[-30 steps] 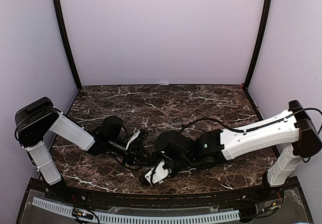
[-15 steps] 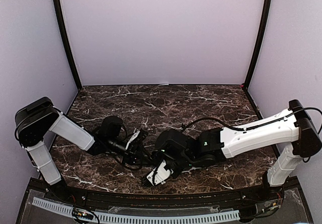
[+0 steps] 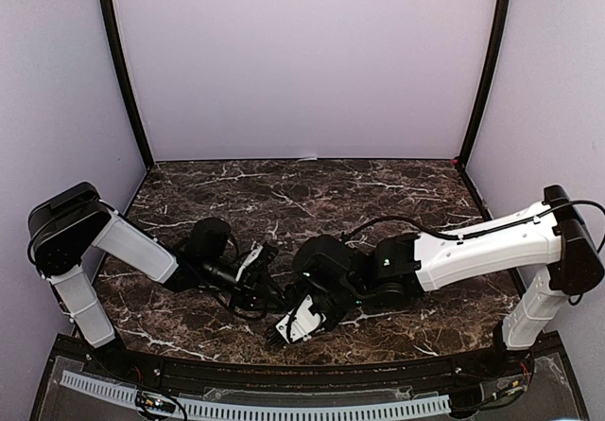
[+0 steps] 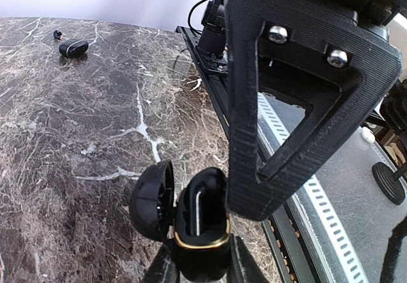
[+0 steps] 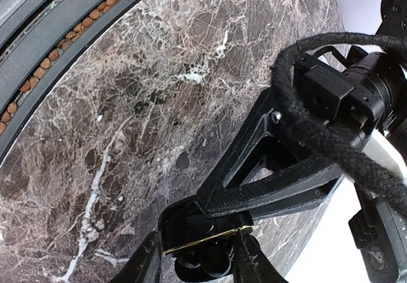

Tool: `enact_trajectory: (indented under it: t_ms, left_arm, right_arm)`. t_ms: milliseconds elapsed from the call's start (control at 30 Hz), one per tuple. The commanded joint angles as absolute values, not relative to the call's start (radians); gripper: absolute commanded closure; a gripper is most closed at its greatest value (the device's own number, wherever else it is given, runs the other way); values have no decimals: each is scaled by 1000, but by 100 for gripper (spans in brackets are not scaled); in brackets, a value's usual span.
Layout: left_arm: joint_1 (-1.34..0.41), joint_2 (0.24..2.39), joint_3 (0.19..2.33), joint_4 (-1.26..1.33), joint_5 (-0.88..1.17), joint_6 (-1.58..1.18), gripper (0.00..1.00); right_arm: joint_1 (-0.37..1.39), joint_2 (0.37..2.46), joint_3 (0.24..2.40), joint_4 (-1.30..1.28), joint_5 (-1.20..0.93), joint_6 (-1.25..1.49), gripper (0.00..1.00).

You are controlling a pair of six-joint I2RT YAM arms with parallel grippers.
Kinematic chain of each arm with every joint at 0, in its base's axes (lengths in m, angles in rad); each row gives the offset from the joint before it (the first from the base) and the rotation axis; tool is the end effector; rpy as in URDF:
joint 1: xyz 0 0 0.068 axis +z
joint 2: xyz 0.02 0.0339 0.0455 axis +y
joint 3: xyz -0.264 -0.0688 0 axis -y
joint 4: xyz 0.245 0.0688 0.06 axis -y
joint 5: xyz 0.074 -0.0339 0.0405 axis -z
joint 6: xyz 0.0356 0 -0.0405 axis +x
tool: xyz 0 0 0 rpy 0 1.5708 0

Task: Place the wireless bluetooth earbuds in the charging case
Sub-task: Insert the left earbud into the left side groove of the charging case, then adjust the left earbud in the left side groove of the charging case.

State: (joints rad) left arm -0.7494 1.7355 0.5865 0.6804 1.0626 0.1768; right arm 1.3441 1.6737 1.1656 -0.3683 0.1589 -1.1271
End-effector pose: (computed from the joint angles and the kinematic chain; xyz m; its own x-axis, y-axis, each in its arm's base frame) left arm 0.1983 -0.2270 0.1337 -0.1668 0.2721 -0.9477 0.9462 -0.2261 -0.2315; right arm 0.0864 0.3497 0.2255 0.7743 -0.6110 -0.1649 -0.5592 -0.5387 -0.6302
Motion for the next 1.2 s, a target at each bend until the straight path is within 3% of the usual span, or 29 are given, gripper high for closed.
enact_trajectory:
  t_ms: [0,600,933,1000,1067,1100,1167]
  left_arm:
    - [-746,1705,597,687,1086,194,100]
    - [-746,1700,594,689,1090,201,100]
    - [-746,1687,576,718,1084,199,100]
    - [-746,1687,576,721,1082,199,100]
    - [-746,1686,574,721,1079,202,100]
    - [-746,1686,574,721,1078,202,100]
    - [-746,1684,574,722,1078,202,100]
  right_arm:
    - [1328,1637,1190,-376,117,-1106,61]
    - [1237,1607,1196,-341,-50,-982,59]
    - [1125,1387,1011,-94,-218,-661,60]
    - [1105,1334,958,-6,-193,-548,57]
    - [1087,1275,908,72,-144,-425,46]
    - [1084,1249,880,110,-84,-345,37]
    - [1081,1204,842,160,92,-174,33]
